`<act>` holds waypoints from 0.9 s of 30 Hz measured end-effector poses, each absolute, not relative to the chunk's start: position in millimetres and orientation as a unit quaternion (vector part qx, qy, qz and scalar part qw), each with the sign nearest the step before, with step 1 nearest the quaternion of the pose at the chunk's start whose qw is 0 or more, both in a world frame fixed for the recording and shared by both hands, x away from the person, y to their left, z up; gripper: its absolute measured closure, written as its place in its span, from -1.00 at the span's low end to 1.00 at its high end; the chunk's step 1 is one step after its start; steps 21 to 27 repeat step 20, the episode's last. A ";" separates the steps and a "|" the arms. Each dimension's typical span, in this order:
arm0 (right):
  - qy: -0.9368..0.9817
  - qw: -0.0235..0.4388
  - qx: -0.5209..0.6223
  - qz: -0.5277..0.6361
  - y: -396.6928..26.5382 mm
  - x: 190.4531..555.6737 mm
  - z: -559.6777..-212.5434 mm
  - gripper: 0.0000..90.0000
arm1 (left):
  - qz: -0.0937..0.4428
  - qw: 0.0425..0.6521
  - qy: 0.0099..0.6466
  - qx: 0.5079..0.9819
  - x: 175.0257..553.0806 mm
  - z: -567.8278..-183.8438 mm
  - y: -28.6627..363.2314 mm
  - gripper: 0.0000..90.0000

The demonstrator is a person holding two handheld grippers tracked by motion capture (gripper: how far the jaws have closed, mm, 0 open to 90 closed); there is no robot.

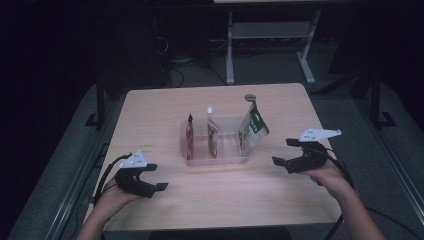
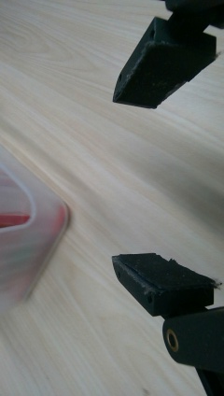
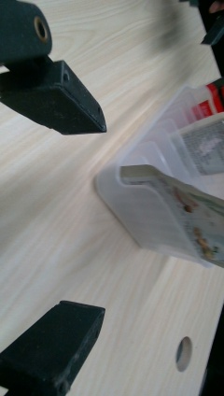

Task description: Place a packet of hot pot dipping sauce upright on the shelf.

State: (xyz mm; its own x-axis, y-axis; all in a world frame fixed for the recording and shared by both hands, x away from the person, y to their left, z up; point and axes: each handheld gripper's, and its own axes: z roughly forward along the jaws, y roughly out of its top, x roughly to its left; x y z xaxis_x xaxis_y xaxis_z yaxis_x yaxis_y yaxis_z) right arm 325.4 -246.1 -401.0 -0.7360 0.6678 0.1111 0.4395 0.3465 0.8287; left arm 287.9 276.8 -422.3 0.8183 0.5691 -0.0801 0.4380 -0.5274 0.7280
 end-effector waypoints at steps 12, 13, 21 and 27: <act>0.823 0.128 0.368 0.414 -263.6 296.8 -446.2 -0.79 | 0.101 0.360 0.321 0.870 273.9 -442.1 309.8 -0.66; 0.825 0.126 0.371 0.408 -266.0 294.1 -450.1 -0.79 | 0.102 0.359 0.320 0.871 274.0 -443.1 311.1 -0.66; 0.826 0.130 0.381 0.394 -274.0 290.1 -458.3 -0.80 | 0.112 0.343 0.319 0.877 276.6 -450.1 312.4 -0.69; 0.826 0.130 0.381 0.394 -274.0 290.1 -458.3 -0.80 | 0.112 0.343 0.319 0.877 276.6 -450.1 312.4 -0.69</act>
